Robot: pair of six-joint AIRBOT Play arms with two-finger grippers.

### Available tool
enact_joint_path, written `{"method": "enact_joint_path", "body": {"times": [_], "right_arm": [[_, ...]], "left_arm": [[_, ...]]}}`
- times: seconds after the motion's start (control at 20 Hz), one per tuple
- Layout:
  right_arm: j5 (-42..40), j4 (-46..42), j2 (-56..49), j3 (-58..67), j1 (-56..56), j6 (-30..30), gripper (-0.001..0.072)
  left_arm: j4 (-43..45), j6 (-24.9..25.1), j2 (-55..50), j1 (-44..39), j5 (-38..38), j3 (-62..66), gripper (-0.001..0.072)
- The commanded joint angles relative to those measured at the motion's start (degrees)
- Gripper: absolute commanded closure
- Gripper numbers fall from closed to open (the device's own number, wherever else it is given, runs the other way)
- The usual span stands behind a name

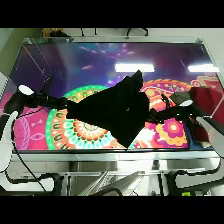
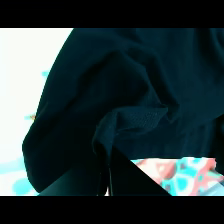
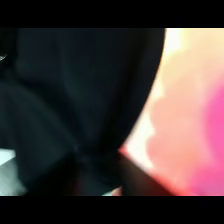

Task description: Fold the shirts.

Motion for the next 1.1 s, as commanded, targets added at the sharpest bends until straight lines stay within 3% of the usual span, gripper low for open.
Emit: {"method": "enact_joint_path", "body": {"times": [0.0,0.05,0.35,0.55,0.7,0.9,1.05], "right_arm": [[-3.0,2.3,0.3,1.1,2.7,-2.3,0.0627],[-2.5,2.3,1.4,2.3,2.6,-2.3,0.0683],[5.0,3.5,15.0,17.7,-1.8,-1.6,0.0684],[8.0,10.2,23.9,36.7,-9.5,-1.6,0.0684],[7.8,10.8,28.6,52.6,-17.0,0.0,0.0684],[4.7,10.8,32.1,68.4,-21.0,0.5,0.0685],[0.9,10.8,33.6,74.7,-21.0,-1.0,0.0685]], "left_arm": [[0.0,0.1,0.0,0.1,-0.4,0.0,0.0693],[0.0,0.0,0.0,0.1,-0.9,0.2,0.0693],[0.0,-4.2,6.9,0.2,-7.1,11.1,0.0694],[0.1,-8.4,19.6,1.1,-9.8,28.8,0.0694],[0.0,-11.9,28.9,7.1,-9.4,45.4,0.0694],[0.1,-10.4,39.5,18.5,-5.2,57.8,0.0694],[0.9,-9.3,41.7,17.4,-6.5,61.2,0.0693]]}}
